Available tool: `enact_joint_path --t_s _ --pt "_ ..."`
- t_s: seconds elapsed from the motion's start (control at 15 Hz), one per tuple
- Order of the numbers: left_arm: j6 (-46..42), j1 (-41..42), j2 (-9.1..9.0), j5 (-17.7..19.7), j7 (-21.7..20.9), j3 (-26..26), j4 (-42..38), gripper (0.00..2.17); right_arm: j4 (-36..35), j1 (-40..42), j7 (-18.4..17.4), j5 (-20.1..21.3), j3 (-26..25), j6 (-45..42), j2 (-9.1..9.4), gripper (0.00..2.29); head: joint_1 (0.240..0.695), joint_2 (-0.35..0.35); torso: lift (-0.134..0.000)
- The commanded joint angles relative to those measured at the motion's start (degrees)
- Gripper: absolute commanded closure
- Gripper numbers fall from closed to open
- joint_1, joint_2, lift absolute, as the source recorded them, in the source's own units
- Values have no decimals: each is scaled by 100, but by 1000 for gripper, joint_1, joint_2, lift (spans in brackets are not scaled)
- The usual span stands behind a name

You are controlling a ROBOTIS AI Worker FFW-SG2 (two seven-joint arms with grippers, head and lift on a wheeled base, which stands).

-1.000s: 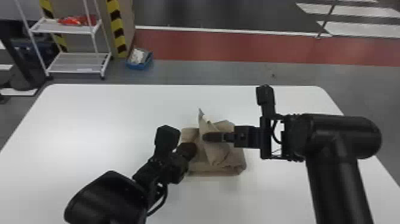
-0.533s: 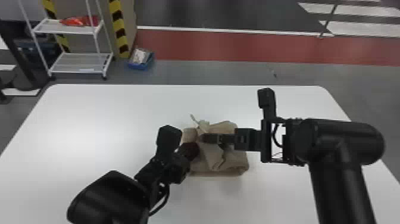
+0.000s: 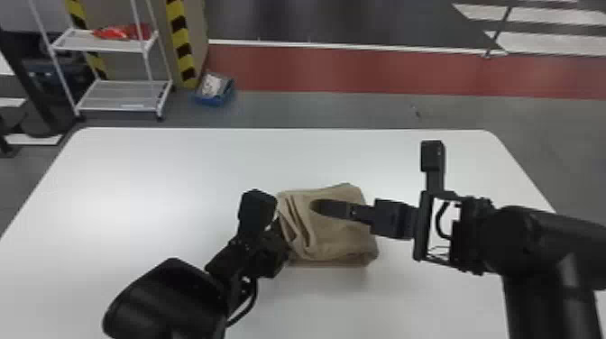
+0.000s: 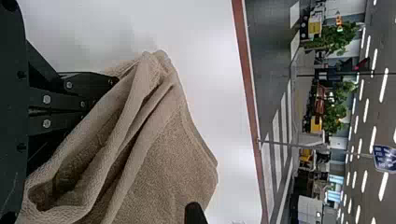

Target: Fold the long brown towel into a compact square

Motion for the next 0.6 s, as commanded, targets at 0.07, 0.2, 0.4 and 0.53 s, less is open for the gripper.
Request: enact_joint_path --t_s 0.07,0.2,0.4,0.53 --pt "0 0 -1 0 20 2 -5 1973 -693 533 16 -197 -197 69 5 208 695 -84 -124" --pt "0 0 -9 0 20 11 -5 1973 -887 717 191 -373 -426 105 5 910 695 -89 -124" --pt "18 0 -1 9 20 37 -22 1973 -1080 981 543 -373 -540 316 5 2037 695 -103 -124" --pt "18 0 8 0 20 72 -22 1973 -1309 1253 710 -390 -619 368 5 2037 695 -103 -124"
